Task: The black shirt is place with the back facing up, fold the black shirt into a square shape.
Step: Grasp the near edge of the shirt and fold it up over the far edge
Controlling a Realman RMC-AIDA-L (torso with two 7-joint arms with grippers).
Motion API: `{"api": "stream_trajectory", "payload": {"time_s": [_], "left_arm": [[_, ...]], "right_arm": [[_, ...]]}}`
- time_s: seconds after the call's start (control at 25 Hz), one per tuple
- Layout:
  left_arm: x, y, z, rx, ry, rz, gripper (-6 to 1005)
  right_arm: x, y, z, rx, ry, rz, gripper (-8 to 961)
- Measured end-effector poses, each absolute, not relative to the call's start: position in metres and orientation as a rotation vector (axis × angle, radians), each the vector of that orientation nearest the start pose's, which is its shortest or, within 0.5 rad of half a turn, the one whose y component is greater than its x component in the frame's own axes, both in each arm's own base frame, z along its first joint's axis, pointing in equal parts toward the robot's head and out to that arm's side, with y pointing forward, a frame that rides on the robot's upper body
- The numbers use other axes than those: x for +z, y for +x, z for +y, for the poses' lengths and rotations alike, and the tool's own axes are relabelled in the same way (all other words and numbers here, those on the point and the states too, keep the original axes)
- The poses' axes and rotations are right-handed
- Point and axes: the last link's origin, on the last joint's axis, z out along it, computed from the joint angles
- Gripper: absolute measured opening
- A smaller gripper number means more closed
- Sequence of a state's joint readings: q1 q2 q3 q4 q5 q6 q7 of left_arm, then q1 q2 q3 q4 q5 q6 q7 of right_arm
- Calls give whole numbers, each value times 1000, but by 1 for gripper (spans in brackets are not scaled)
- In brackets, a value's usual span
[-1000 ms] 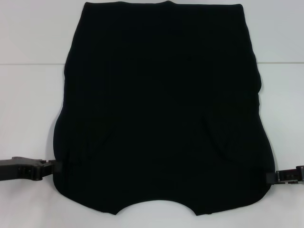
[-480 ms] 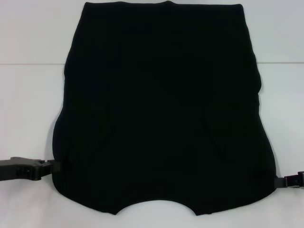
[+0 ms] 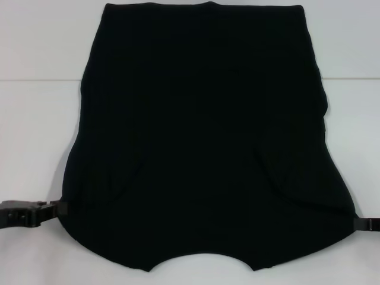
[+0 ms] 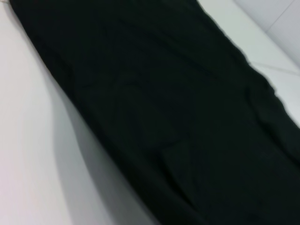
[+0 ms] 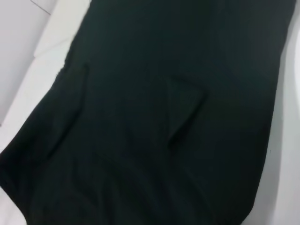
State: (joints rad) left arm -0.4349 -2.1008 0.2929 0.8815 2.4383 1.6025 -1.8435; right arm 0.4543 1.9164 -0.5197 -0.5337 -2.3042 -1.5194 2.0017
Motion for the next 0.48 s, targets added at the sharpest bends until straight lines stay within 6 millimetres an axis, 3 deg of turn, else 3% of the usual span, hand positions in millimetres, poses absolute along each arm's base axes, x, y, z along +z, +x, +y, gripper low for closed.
{"api": "stream_trajectory", "payload": {"time_s": [0.48], "left_arm": [[61, -352, 236, -604, -2336, -1533, 75]], "right_arm": [[59, 373, 245, 596, -2381, 1604, 38]]}}
